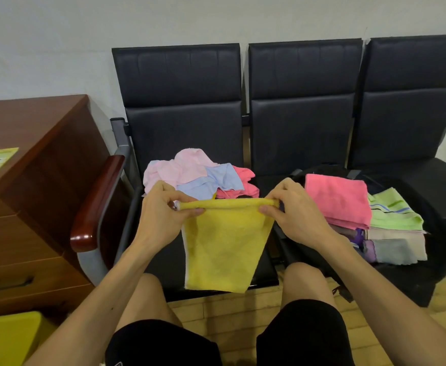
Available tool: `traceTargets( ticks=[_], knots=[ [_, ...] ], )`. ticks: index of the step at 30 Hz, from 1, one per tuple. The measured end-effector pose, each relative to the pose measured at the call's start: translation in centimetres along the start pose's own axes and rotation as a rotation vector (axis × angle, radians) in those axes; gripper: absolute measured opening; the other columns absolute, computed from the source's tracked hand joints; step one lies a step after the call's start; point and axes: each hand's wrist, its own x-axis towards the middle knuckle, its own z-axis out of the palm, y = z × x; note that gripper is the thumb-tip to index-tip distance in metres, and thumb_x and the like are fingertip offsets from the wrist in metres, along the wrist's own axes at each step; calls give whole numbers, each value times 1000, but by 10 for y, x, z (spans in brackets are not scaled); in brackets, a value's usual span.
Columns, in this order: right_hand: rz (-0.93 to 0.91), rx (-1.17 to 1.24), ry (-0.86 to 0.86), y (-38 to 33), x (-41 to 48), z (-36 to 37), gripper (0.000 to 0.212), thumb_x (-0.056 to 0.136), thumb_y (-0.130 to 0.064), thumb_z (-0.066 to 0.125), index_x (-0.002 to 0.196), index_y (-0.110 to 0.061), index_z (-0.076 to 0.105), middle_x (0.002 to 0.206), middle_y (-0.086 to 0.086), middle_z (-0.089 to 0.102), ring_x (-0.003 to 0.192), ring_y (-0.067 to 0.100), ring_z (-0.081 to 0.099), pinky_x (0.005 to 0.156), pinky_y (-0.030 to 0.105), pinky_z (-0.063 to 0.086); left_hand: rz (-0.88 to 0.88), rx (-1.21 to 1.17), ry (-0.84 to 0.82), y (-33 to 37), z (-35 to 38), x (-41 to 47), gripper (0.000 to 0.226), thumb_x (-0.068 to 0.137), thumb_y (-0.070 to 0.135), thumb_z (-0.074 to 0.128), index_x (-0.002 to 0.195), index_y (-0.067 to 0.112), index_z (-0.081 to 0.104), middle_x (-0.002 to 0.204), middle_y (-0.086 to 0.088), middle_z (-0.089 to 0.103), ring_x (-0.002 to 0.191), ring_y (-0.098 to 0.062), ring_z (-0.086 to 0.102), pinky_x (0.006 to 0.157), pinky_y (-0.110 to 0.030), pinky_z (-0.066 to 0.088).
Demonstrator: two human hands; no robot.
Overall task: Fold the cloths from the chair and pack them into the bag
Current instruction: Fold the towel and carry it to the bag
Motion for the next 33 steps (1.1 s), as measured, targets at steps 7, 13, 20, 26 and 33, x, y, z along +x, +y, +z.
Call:
traceTargets(
  ticks=[7, 13, 20, 26, 33],
  knots=[
    [71, 395, -297, 8, -3, -19, 23, 97, -29, 59, 91, -7, 65, 80, -2, 63, 75, 9, 59, 74, 32, 50, 61, -293, -272, 1, -3, -5, 15, 77, 18, 82, 76, 16, 67, 108, 11, 69, 107, -1, 62, 90, -26, 47],
    [330, 1532, -204, -15, -32, 3, 78, 33, -59, 94, 97, -16, 75, 94, 0, 78, 87, 13, 74, 68, 24, 58, 97, -475, -178, 29, -2, -1, 26, 93, 32, 62, 94, 7, 54, 85, -9, 62, 80, -21, 63, 69, -39, 56],
    [490, 1302, -497, -25, -68, 51, 35, 80, -8, 74, 115, -3, 70, 117, 17, 70, 106, 27, 69, 87, 35, 56, 0, -353, 77, 35, -4, 14, 12, 94, 24, 66, 97, 15, 61, 90, 3, 64, 76, 4, 62, 65, -12, 49],
    [525, 1522, -429, -42, -65, 35, 20, 79, -5, 71, 91, -16, 81, 102, 15, 75, 86, 24, 74, 72, 33, 60, -733, -967, -153, 3, -3, 16, 44, 91, 46, 64, 122, 14, 67, 113, -11, 73, 102, -28, 72, 83, -39, 54],
    [510, 1610, -271, -59, -49, 12, 22, 76, -16, 66, 92, -20, 80, 100, 11, 76, 82, 23, 74, 73, 39, 61, -696, -1518, -326, -20, 22, -21, 85, 81, 78, 45, 130, 12, 64, 141, -17, 57, 129, -36, 55, 111, -55, 39]
  ],
)
